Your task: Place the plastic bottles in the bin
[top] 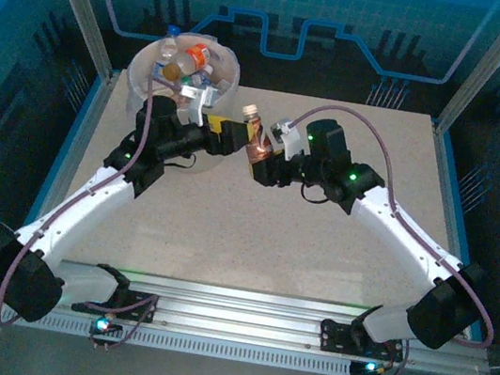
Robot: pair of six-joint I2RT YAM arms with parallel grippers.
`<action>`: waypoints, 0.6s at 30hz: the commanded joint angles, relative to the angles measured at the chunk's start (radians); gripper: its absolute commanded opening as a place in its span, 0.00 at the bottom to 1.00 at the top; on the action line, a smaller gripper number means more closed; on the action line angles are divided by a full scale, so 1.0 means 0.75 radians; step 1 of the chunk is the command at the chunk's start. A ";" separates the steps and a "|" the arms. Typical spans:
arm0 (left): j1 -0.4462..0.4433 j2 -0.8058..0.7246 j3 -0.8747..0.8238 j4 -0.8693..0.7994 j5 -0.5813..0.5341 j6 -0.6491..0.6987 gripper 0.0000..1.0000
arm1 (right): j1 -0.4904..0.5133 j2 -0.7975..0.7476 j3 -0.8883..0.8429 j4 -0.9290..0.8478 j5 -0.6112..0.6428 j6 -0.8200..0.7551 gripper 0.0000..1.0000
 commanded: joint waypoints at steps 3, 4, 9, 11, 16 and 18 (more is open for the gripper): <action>-0.011 0.034 0.001 0.206 0.109 -0.113 0.87 | 0.067 -0.031 -0.004 0.062 -0.063 -0.001 0.40; -0.011 0.038 0.001 0.216 0.115 -0.121 0.84 | 0.073 -0.033 -0.001 0.064 -0.060 -0.002 0.40; -0.011 0.039 -0.001 0.212 0.113 -0.124 0.71 | 0.098 -0.036 0.018 0.064 -0.068 -0.012 0.40; -0.011 0.034 -0.006 0.208 0.113 -0.124 0.62 | 0.105 -0.038 0.020 0.065 -0.067 -0.013 0.40; -0.011 0.013 -0.012 0.197 0.102 -0.107 0.32 | 0.108 -0.037 0.036 0.055 -0.053 -0.019 0.44; -0.011 0.009 -0.014 0.197 0.095 -0.100 0.22 | 0.108 -0.037 0.037 0.051 -0.045 -0.022 0.46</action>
